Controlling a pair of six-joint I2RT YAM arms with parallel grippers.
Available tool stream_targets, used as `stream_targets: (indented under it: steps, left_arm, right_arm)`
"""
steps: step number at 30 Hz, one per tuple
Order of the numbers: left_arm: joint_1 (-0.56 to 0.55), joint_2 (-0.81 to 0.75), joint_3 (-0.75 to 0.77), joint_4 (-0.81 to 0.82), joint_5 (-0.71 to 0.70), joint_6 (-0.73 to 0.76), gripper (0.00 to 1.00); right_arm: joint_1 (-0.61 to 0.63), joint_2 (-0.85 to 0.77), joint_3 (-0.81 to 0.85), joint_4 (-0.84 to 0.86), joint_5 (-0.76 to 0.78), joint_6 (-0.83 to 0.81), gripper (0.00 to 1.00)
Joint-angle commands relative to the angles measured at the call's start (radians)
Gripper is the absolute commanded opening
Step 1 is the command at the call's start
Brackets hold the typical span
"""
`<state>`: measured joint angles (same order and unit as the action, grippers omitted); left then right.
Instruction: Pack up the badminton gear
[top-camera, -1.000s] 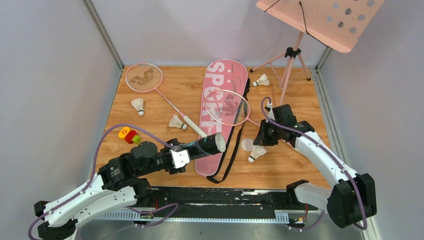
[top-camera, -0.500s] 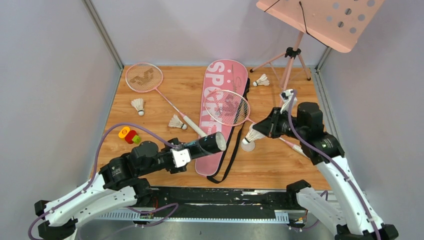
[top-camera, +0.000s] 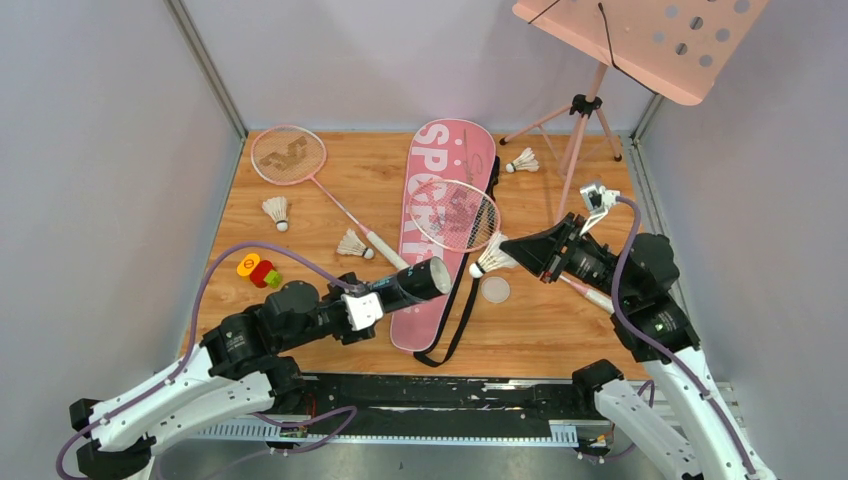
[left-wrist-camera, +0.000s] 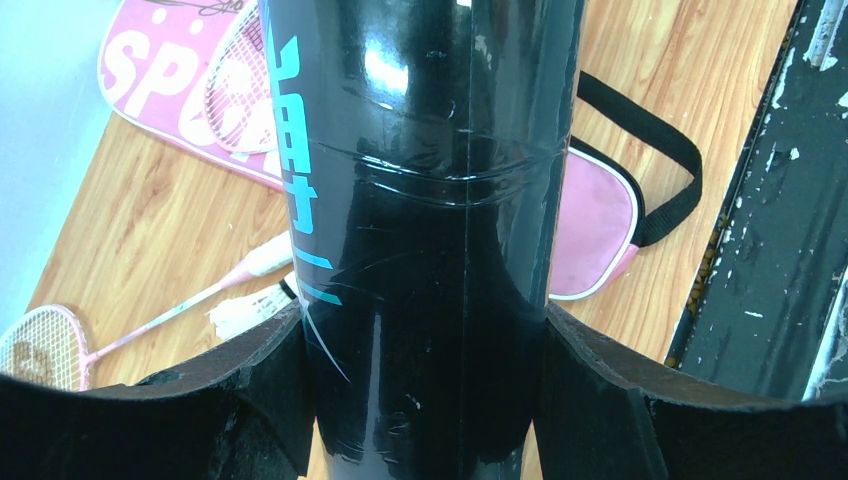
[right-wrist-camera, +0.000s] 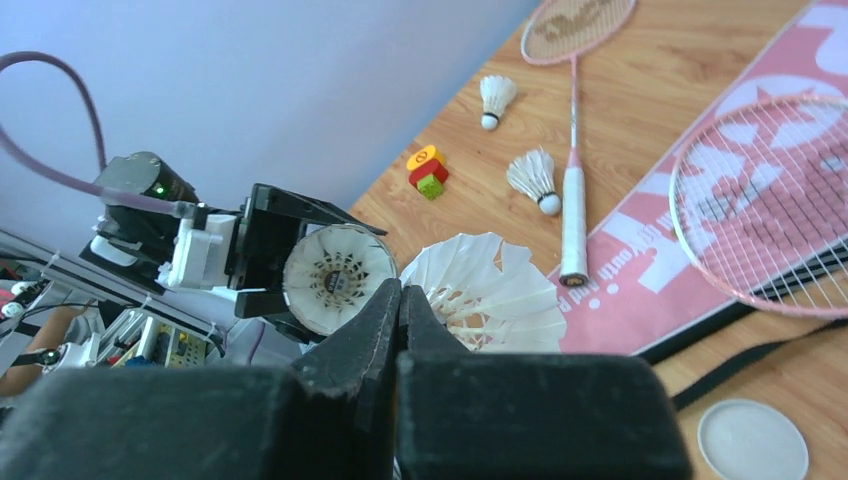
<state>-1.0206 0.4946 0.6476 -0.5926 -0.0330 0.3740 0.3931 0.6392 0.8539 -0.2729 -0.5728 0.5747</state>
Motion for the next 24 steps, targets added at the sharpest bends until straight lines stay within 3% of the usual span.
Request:
stream_targets:
  steps: [1,7,16,24]
  left_arm:
    - [-0.001,0.002,-0.002,0.080,-0.020,-0.028,0.50]
    - [-0.001,0.018,0.003,0.077,-0.028,-0.037,0.51]
    - [-0.001,0.029,0.006,0.082,-0.040,-0.055,0.52]
    - [-0.001,0.025,0.006,0.083,-0.031,-0.053,0.52]
  right_arm:
    - [0.018,-0.028,-0.072,0.243,-0.027,0.081,0.00]
    - [0.078,0.014,-0.118,0.424,-0.009,0.129,0.00]
    - [0.282,0.148,-0.100,0.515,0.109,0.081,0.00]
    - [0.352,0.207,-0.135,0.574,0.163,0.099,0.00]
